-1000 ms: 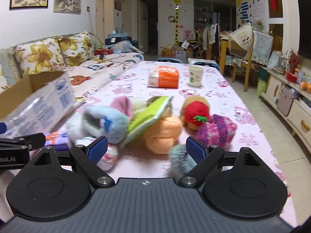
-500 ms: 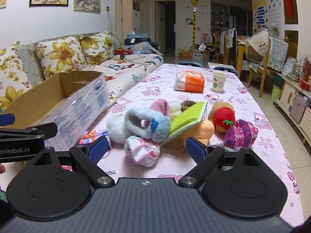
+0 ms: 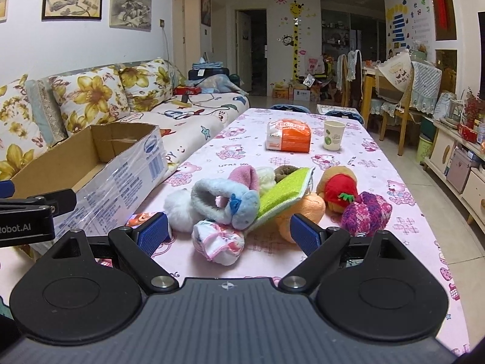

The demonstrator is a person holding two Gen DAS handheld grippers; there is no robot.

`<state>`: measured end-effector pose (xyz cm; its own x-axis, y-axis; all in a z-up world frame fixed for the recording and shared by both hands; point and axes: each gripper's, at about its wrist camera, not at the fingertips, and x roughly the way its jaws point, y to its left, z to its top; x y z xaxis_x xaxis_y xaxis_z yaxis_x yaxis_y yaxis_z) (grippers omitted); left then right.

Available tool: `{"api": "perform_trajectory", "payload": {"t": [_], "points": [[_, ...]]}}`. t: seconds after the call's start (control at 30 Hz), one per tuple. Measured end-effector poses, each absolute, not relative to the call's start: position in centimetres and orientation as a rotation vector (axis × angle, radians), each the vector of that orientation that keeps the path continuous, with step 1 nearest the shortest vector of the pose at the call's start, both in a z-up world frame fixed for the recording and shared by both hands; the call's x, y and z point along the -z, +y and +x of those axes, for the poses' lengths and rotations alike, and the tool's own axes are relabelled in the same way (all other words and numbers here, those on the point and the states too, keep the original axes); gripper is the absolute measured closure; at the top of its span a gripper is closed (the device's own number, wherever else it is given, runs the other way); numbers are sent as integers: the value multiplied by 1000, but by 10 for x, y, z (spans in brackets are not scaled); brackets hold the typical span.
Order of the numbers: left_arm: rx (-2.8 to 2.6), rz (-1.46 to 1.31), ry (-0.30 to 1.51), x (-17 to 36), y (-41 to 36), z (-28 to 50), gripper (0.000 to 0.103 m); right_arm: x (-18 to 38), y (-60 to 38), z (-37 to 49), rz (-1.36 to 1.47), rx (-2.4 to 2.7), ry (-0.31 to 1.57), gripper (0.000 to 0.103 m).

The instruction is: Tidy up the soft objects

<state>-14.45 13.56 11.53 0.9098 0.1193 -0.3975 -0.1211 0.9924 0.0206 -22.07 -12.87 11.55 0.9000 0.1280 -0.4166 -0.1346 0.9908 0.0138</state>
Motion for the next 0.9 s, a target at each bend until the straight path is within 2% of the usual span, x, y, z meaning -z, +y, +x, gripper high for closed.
{"api": "perform_trajectory", "payload": {"t": [0.5,0.9], "points": [[-106,54,392,-123,101,-152,1,-119,-157,-227,12,-66,390,0],[9,131,398,-109,51,-147,1,-106,-202,-210,73,27,440,0]]}}
